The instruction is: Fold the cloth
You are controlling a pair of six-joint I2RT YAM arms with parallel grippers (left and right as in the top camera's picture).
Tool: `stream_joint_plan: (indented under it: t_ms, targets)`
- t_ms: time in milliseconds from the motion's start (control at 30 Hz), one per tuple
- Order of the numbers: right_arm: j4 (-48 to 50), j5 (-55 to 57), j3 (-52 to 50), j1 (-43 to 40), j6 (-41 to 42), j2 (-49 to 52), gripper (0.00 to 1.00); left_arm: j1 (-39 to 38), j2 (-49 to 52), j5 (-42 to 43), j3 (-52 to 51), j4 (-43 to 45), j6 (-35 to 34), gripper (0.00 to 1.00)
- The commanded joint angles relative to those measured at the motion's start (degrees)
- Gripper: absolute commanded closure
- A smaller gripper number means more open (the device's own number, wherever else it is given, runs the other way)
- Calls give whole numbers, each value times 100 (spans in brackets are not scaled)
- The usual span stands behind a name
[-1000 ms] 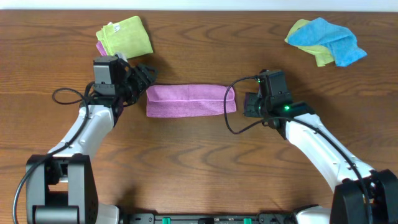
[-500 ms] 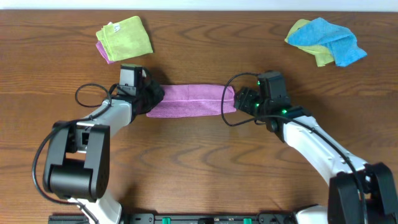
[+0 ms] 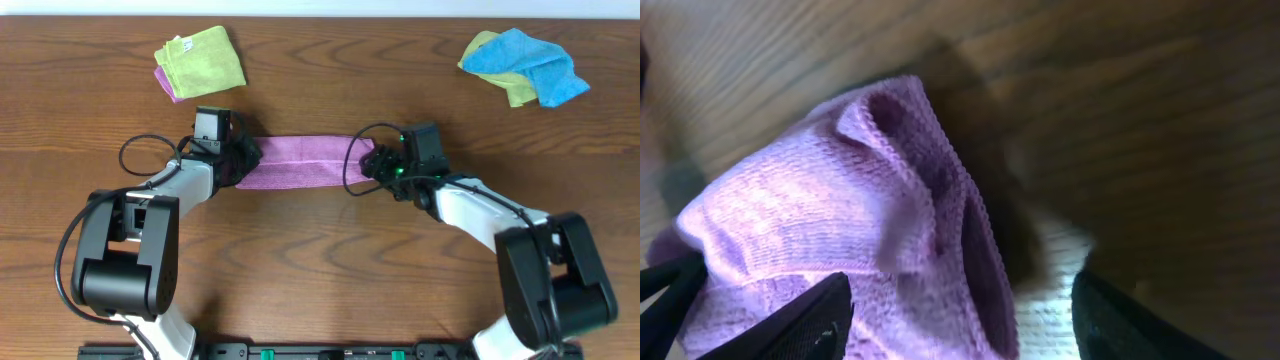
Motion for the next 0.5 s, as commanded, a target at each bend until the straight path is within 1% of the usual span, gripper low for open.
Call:
stream_joint_plan:
  t_ms: [0,233,267,333,467]
  targets:
    - [186,-122,-39,129,348,225,30,7,107,-144,81,-138,111,94]
    - [870,-129,-39,278,507,529,32,7,107,-142,81,-251,131,94]
    - [981,-85,-39,299,505,592,34,7,107,-142,81,-258,133,95]
    - [1143,7,-39,337,505,699,42,7,107,-140,81,-273,142,94]
    - [1480,201,-39,367,498,935,53,7,107,-101,81,-315,157,94]
